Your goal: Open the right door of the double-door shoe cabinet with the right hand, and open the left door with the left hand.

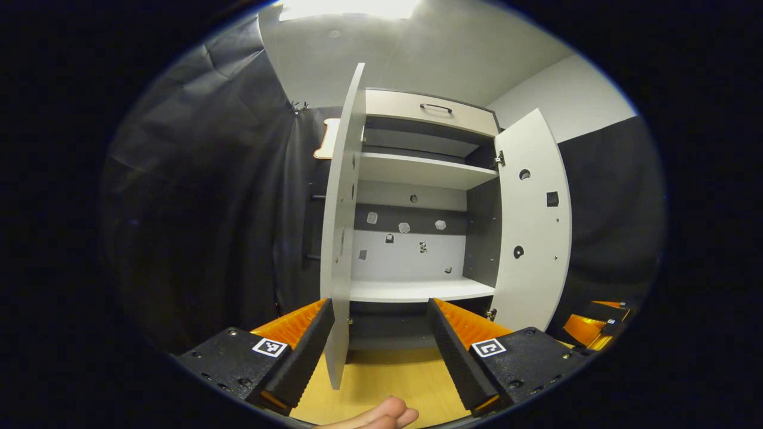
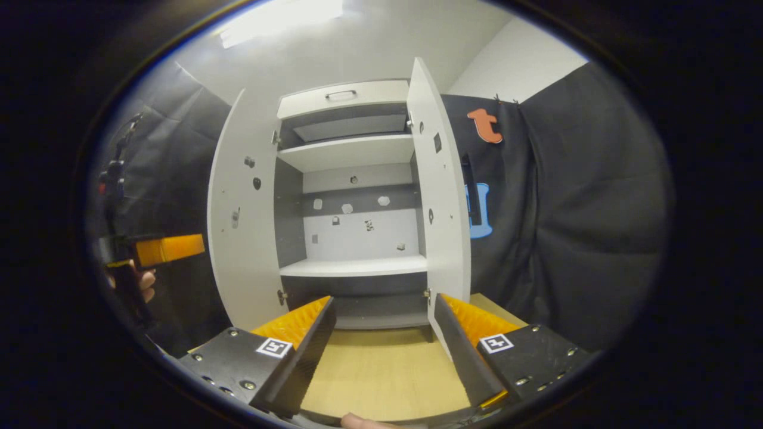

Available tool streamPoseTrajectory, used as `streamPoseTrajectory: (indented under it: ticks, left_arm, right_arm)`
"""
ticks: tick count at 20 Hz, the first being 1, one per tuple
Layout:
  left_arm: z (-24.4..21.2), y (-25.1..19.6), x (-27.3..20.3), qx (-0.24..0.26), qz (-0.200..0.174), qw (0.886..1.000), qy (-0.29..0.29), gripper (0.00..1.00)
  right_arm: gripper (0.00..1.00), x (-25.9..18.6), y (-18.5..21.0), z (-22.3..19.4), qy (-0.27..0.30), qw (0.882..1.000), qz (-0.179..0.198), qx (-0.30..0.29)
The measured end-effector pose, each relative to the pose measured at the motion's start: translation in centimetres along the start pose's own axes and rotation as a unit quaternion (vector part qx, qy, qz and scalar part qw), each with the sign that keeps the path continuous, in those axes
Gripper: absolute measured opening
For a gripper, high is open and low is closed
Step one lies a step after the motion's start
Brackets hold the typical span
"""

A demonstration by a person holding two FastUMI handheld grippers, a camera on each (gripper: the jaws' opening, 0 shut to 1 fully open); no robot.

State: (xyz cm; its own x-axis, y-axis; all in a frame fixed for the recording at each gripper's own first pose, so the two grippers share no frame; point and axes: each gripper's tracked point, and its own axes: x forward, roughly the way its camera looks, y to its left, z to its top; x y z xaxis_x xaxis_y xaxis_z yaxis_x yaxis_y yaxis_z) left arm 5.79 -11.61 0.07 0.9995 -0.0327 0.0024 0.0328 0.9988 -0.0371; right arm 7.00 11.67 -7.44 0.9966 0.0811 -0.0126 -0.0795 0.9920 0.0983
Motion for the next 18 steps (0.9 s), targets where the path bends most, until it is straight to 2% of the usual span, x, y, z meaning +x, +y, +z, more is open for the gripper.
streamPoseTrajectory:
  ticks: [1,2,6,10,15,16,17,18]
  left_arm:
    - [-0.5,-0.5,-0.1,-0.001,-0.001,1.000,0.002,0.96]
    - [-1.1,-0.9,-0.2,-0.003,0.000,1.000,0.004,0.96]
    - [-2.1,-2.0,-0.5,-0.002,0.011,1.000,0.000,0.96]
    - [-1.6,-3.4,-1.0,0.010,0.002,1.000,-0.008,0.96]
    - [-1.0,-4.3,-1.0,0.004,0.002,1.000,-0.013,0.96]
    - [-1.0,-4.5,-1.0,0.002,0.004,1.000,-0.014,0.96]
    - [-1.0,-4.8,-1.0,0.000,0.003,1.000,-0.013,0.96]
    - [-1.0,-5.1,-1.0,-0.002,0.002,1.000,-0.013,0.96]
  right_arm:
    - [0.94,0.1,-0.2,0.4,-0.001,1.000,0.000,0.000]
    - [0.98,0.1,-0.3,0.7,-0.002,1.000,-0.001,0.000]
    - [0.98,-0.3,-0.9,1.7,-0.008,1.000,-0.006,0.006]
    - [0.99,-1.2,-1.7,2.9,-0.023,1.000,-0.011,0.004]
    - [0.94,-1.8,-2.4,3.6,-0.033,0.999,-0.013,-0.011]
    - [0.99,-2.0,-2.6,3.7,-0.036,0.999,-0.012,-0.014]
    - [0.99,-2.1,-2.8,3.8,-0.037,0.999,-0.011,-0.013]
    - [0.94,-2.1,-2.9,3.6,-0.036,0.999,-0.009,-0.012]
